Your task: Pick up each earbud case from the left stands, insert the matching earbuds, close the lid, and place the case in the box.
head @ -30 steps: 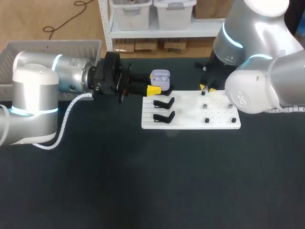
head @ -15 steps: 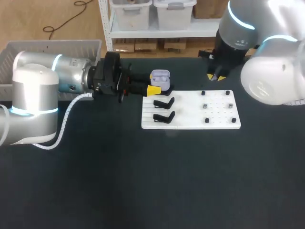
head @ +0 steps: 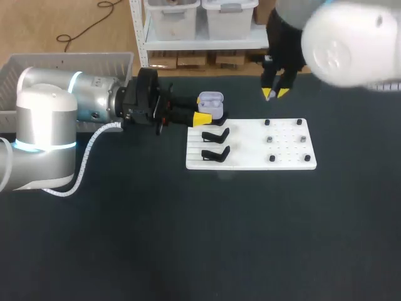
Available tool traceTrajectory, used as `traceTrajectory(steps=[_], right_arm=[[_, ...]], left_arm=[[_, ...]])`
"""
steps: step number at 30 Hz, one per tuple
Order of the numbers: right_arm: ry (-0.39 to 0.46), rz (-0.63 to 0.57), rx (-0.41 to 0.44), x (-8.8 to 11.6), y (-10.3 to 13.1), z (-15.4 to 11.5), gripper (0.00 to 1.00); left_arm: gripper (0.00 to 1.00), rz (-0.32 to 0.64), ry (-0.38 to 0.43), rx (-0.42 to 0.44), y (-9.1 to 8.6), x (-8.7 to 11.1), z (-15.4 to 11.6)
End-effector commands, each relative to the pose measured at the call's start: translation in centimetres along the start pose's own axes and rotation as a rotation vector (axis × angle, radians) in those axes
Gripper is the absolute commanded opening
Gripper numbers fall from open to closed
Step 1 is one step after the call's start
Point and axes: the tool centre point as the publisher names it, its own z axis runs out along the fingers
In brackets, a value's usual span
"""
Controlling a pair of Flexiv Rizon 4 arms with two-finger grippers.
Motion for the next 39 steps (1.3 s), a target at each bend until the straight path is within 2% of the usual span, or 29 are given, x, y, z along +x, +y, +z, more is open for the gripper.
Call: traceTrajectory(steps=[1,23,28,30,34,39], right_arm=[[0.101,-0.032,-0.001,0.1,0.8,-1.5,0.00],[0.098,-0.037,0.008,0.1,0.9,-1.4,0.00],[-0.094,-0.058,0.024,-0.5,2.6,-5.8,0.00],[-0.145,-0.081,0.041,-0.4,3.3,-7.0,0.00],[-0.194,-0.133,0.022,-0.2,4.8,-9.1,0.00],[-0.217,-0.201,0.009,0.3,6.9,-10.1,0.00]], left_arm=[[0.00,-0.001,0.002,0.002,0.1,0.0,0.0],[0.00,-0.001,0.002,0.002,0.1,0.0,0.0],[0.00,-0.001,0.002,0.002,0.1,0.0,0.0],[0.00,-0.001,0.002,0.002,0.1,0.0,0.0],[0.00,-0.001,0.002,0.002,0.1,0.0,0.0],[0.00,-0.001,0.002,0.002,0.1,0.0,0.0]])
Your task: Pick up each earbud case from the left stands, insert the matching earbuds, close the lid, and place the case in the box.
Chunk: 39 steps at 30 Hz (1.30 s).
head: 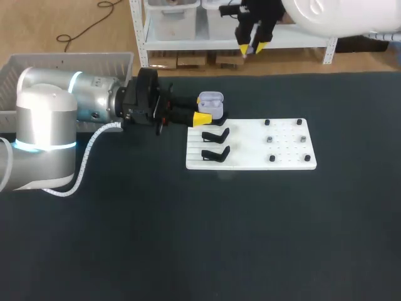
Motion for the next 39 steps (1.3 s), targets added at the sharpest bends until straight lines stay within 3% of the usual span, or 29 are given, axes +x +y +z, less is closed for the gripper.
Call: traceTrajectory(steps=[1,3,22,39], right_arm=[[-0.100,-0.031,0.012,1.6,1.1,-0.7,0.00],[-0.115,-0.049,0.053,1.7,1.8,-0.6,0.00],[0.000,-0.129,-0.036,2.0,5.9,1.7,0.00],[0.076,-0.142,-0.058,3.9,7.1,5.2,0.00]], left_arm=[[0.00,-0.001,0.002,0.002,0.1,0.0,0.0],[0.00,-0.001,0.002,0.002,0.1,0.0,0.0],[0.00,-0.001,0.002,0.002,0.1,0.0,0.0],[0.00,-0.001,0.002,0.002,0.1,0.0,0.0]])
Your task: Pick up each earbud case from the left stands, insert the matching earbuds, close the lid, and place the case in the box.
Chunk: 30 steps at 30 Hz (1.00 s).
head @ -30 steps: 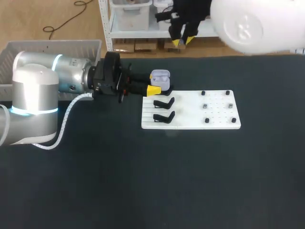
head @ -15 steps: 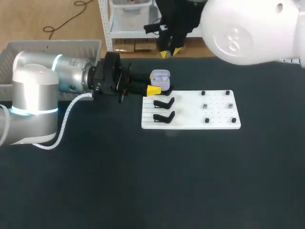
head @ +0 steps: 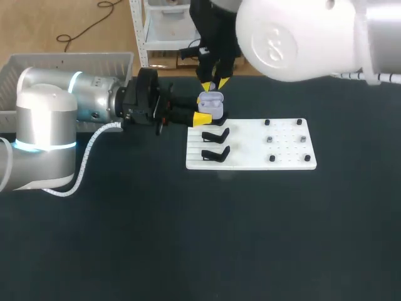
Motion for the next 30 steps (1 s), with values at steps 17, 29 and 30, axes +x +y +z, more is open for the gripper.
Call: traceTrajectory(steps=[17,29,30], right_arm=[[0.046,-0.021,-0.026,-0.3,0.3,2.5,0.00],[0.056,-0.051,-0.037,-1.3,0.0,3.1,0.00],[0.057,-0.054,-0.039,-1.3,-0.1,3.1,0.00]], left_arm=[[0.00,-0.001,0.002,0.002,0.1,0.0,0.0],[0.00,-0.001,0.002,0.002,0.1,0.0,0.0],[0.00,-0.001,0.002,0.002,0.1,0.0,0.0]])
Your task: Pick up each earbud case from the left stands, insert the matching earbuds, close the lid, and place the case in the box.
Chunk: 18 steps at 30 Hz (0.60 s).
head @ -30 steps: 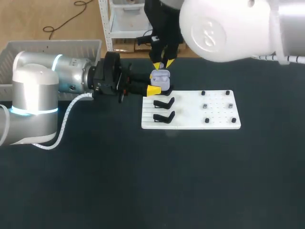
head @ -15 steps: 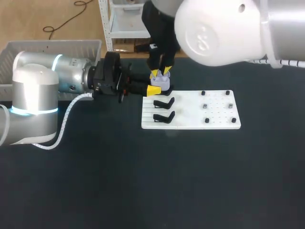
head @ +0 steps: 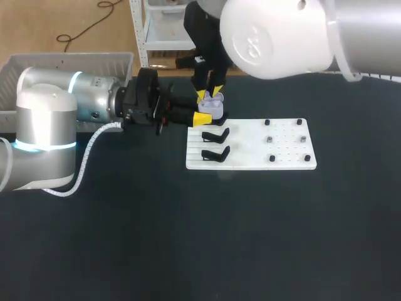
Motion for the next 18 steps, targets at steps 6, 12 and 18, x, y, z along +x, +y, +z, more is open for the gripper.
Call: traceTrajectory(steps=[6,12,18], right_arm=[[0.012,-0.016,-0.006,-0.54,-0.32,0.41,0.00],[0.020,-0.011,-0.005,-0.61,-0.56,0.75,0.00],[0.028,-0.009,-0.005,-0.47,-0.78,1.01,0.00]], left_arm=[[0.00,-0.001,0.002,0.002,0.06,0.00,-0.01],[0.00,-0.001,0.002,0.002,0.06,0.00,-0.01],[0.00,-0.001,0.002,0.002,0.06,0.00,-0.01]])
